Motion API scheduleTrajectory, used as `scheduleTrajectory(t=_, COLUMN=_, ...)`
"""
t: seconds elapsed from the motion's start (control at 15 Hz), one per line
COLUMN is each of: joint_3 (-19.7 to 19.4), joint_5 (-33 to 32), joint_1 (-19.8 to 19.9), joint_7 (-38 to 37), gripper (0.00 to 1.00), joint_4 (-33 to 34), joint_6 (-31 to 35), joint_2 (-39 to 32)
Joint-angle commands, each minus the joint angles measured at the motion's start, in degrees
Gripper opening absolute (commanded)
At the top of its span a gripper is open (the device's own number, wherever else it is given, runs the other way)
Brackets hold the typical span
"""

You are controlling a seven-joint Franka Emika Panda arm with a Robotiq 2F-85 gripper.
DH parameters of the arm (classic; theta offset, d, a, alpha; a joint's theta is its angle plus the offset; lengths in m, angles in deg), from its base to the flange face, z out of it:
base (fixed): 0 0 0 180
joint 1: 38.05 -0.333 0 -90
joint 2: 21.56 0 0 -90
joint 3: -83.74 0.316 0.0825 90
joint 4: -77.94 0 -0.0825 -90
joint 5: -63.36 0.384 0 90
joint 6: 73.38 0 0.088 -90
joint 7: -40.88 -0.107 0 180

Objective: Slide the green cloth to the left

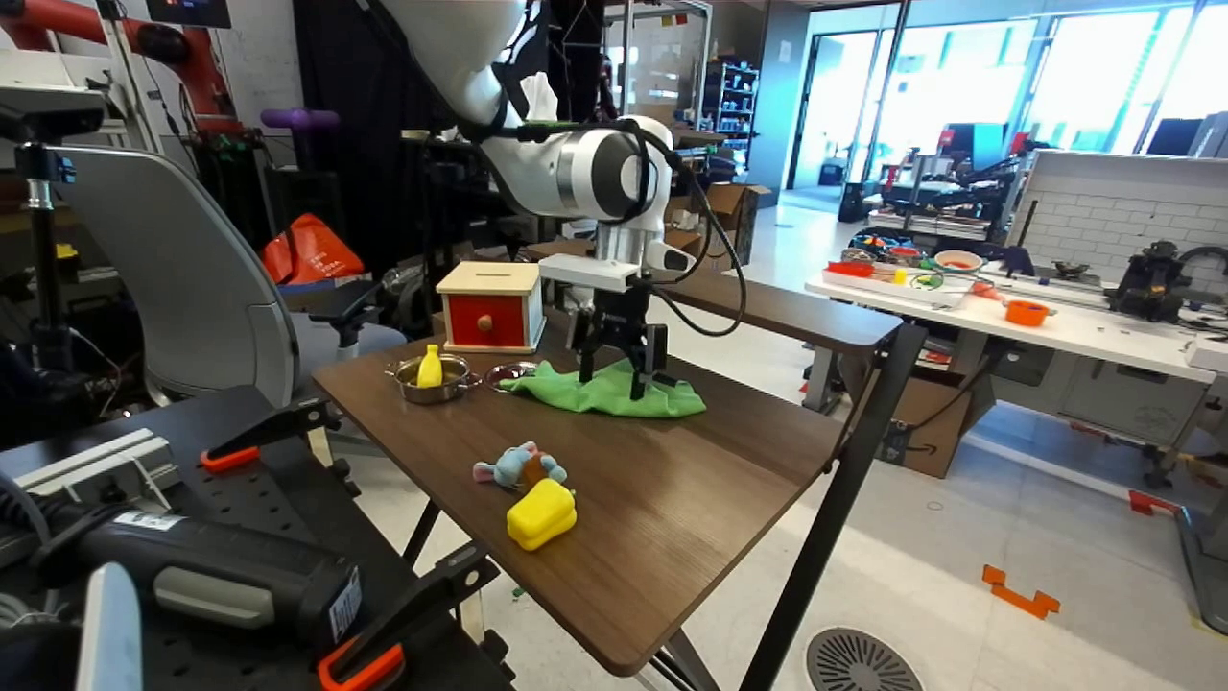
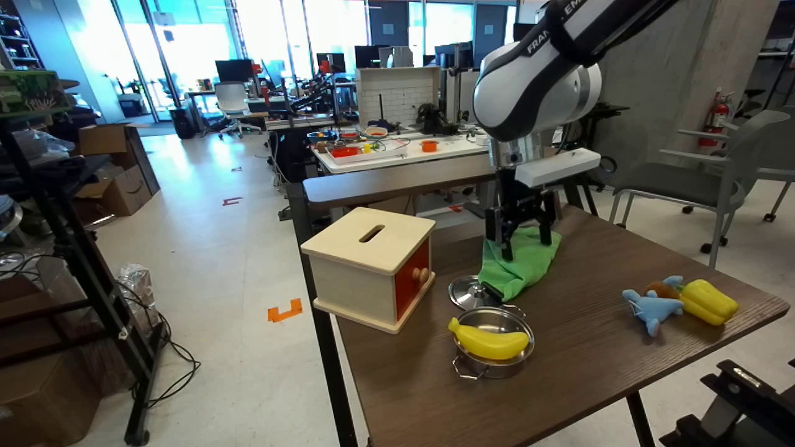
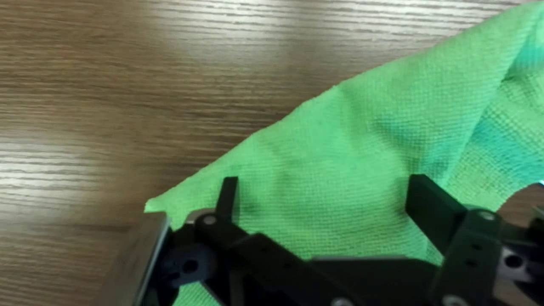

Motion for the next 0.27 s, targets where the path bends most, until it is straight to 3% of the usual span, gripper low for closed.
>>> scheduleTrajectory(t=0.0, joint_3=0.49, joint_5=-0.92, joint_1=0.10, joint_7=4.36, gripper=1.00, joint_4=-12.86, joint_6=1.14, joint_2=11.05)
scheduleTrajectory(t=0.07, joint_3=1.71, joint_5=-2.25, joint_1=0.44, joint_7=5.94, gripper=1.00, joint_4=-14.71, joint_6=0.09, joint_2=12.75)
scheduleTrajectory(t=0.13, joint_3=1.20, joint_5=-1.23, joint_1=0.87, joint_7=3.08, gripper=1.00, joint_4=-5.89, joint_6=-0.23, joint_2=5.92)
scheduleTrajectory(t=0.2, joint_3=1.61, joint_5=-1.40, joint_1=0.89, joint_7=4.09, gripper=1.00, joint_4=-8.36, joint_6=-0.20, joint_2=8.06)
